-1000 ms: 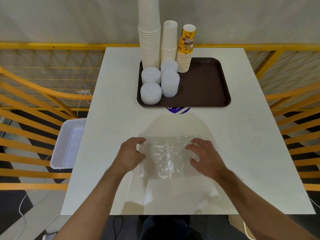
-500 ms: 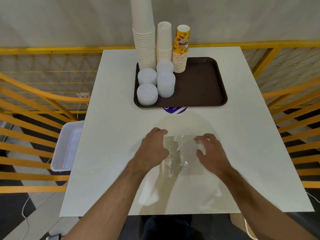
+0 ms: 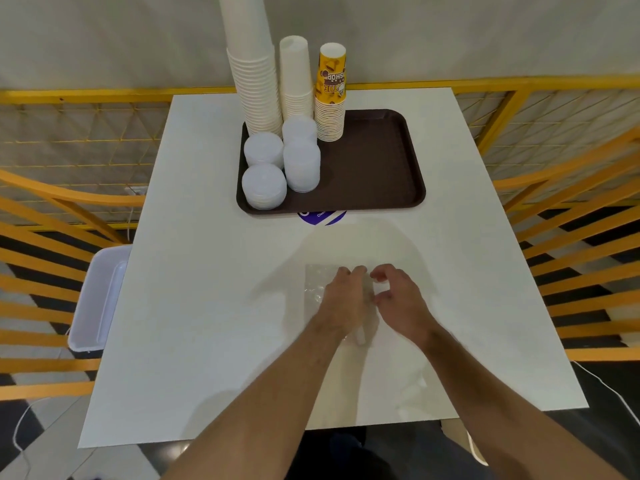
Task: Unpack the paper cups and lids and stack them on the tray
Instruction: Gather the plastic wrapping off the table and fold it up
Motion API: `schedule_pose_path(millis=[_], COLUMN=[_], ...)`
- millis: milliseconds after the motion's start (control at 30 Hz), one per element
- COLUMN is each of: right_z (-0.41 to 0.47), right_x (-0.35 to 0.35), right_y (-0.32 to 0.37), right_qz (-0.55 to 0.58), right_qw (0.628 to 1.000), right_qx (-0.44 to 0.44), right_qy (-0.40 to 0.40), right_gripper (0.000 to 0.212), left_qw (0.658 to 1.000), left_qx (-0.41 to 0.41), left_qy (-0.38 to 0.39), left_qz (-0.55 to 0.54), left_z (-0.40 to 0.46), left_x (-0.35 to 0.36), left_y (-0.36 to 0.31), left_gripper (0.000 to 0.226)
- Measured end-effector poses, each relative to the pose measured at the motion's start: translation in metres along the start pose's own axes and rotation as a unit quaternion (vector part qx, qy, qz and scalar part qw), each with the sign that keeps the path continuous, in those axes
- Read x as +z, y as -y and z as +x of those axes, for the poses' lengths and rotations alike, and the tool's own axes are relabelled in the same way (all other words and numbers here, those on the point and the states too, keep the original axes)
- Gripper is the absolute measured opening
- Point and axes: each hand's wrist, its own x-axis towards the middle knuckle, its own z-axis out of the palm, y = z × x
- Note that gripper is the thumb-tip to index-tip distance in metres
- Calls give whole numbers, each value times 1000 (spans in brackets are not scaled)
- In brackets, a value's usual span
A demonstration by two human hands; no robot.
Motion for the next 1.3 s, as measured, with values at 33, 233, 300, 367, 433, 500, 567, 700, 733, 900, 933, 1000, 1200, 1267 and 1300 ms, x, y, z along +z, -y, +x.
schedule_pose_path(millis=[33, 233, 300, 367, 433, 500, 567, 700, 733, 900, 933, 1000, 1200, 1267, 1300], right_z=[0, 2, 2, 3, 4, 5, 5, 4, 4, 0, -1, -2, -5, -6, -6], right_x=[0, 1, 1, 1, 2, 2, 3, 3, 3, 3, 3, 4, 5, 5, 6], right_y=[0, -3, -4, -5, -5, -5, -3, 1, 1, 4, 4, 5, 7, 7, 7], right_qz=[2, 3, 2, -2, -3, -9, -12, -15, -14, -17, -17, -17, -10, -8, -5], right_qw=[1000, 1000, 1000, 1000, 1000, 1000, 1000, 1000, 1000, 1000, 1000, 1000, 1000, 1000, 1000], right_qx=[0, -7, -12, -13, -6, 1, 4, 0, 0, -1, -2, 0, 11, 15, 17], right_qy=[-1, -7, -4, -2, 0, 1, 0, -4, -4, -5, -7, -12, -17, -15, -15], right_gripper=[45, 43, 45, 47, 47, 47, 47, 48, 48, 48, 48, 48, 45, 46, 46], left_qw=[1000, 999, 998, 989, 979, 975, 970, 971, 970, 966, 966, 966, 966, 960, 954], left_qx=[8, 50, 46, 0, -90, -180, -220, -220, -224, -233, -234, -234, -222, -211, -207], left_qy=[1, 19, -47, -146, -183, -131, -95, -83, -85, -100, -101, -105, -114, -127, -130], left_qz=[-6, -1, -13, -21, -26, -22, -40, -45, -47, -46, -42, -38, -70, -132, -176], left_z=[1, -5, -7, -9, -12, -16, -18, -13, -12, -9, -9, -8, -8, -10, -11], left_x=[3, -6, -15, -24, -35, -42, -43, -33, -31, -29, -29, -28, -26, -29, -31], left_y=[-1, 0, 8, 27, 51, 69, 74, 70, 70, 69, 67, 63, 60, 59, 59], left_gripper=[48, 53, 50, 42, 35, 29, 15, 24, 27, 12, 10, 8, 6, 4, 2])
